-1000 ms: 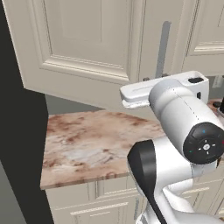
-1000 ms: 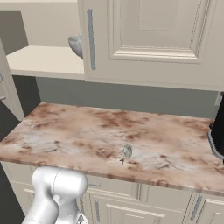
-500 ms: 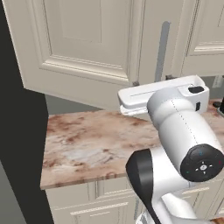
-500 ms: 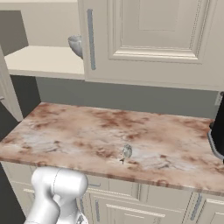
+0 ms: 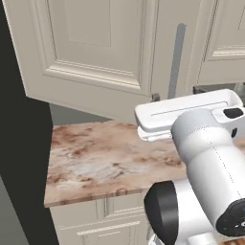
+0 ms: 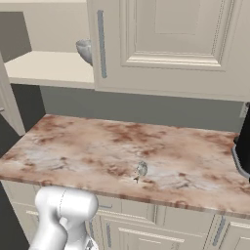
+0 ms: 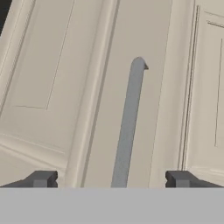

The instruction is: Retrieve the bowl from the cabinet, then place the raw meat into the bowl to avoid contamination.

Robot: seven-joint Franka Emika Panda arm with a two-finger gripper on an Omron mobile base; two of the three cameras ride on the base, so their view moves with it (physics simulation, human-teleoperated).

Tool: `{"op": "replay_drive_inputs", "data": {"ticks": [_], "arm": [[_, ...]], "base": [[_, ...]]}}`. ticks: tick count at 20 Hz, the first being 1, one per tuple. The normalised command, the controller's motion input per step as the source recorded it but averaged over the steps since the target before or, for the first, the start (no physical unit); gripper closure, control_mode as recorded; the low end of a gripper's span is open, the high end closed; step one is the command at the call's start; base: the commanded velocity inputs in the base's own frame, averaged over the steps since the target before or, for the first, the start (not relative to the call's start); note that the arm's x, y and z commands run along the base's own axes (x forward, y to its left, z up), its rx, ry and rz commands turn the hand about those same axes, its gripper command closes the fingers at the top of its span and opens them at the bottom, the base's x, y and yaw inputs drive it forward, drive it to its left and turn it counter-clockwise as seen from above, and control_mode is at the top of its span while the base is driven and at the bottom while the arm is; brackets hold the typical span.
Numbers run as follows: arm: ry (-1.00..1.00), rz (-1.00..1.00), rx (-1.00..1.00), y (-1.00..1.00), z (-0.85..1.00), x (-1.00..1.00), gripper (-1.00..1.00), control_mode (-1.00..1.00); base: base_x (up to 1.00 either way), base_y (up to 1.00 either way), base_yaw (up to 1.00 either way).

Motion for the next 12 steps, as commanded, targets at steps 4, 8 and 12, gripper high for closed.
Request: {"op": "replay_drive_inputs", "data": {"ticks": [4, 8, 12], "arm": [[0.02, 0.0, 0.01, 0.0, 0.37, -0.53, -1.0, -1.0], [0.11, 0.0, 0.03, -0.18, 0.31, -0.5, -1.0, -1.0], [0.14, -0.03, 0.1, -0.49, 0.2, -0.4, -1.0, -1.0]], "base": [[0.0, 0.0, 0.0], [0.0, 0.0, 0.0], [0.0, 0.0, 0.0]]}}
